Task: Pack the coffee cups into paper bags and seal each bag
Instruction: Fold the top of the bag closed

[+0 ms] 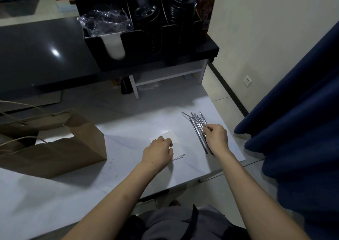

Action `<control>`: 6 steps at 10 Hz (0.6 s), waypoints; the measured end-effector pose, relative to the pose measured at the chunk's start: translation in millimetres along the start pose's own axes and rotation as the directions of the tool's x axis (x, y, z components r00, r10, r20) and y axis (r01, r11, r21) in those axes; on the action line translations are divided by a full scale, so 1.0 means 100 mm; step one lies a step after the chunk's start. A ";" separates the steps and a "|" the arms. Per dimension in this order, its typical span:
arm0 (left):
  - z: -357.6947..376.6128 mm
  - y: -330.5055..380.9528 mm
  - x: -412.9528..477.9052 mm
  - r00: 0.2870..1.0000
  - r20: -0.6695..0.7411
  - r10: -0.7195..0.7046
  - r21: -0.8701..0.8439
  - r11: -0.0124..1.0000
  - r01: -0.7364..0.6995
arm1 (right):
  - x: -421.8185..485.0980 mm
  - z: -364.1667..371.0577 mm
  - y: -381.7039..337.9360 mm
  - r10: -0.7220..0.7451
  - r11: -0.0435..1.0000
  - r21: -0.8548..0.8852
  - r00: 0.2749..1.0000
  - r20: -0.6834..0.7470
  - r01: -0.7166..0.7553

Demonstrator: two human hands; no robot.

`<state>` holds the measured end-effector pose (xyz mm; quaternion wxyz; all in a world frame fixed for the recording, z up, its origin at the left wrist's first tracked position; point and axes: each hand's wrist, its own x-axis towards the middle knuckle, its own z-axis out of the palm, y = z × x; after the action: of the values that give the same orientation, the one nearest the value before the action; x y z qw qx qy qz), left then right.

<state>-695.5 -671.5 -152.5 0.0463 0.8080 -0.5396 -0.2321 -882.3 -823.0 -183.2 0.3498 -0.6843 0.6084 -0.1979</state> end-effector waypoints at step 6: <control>0.04 -0.01 0.03 1.000 0.007 0.002 -0.001 1.000 -0.002 | -0.14 -0.14 0.06 0.029 0.992 -0.121 0.998 -0.046 -0.035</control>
<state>-695.5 -672.6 -157.6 0.0450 0.8065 -0.5405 -0.2352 -898.6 -812.7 -175.7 0.2970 -0.6899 0.6379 -0.1700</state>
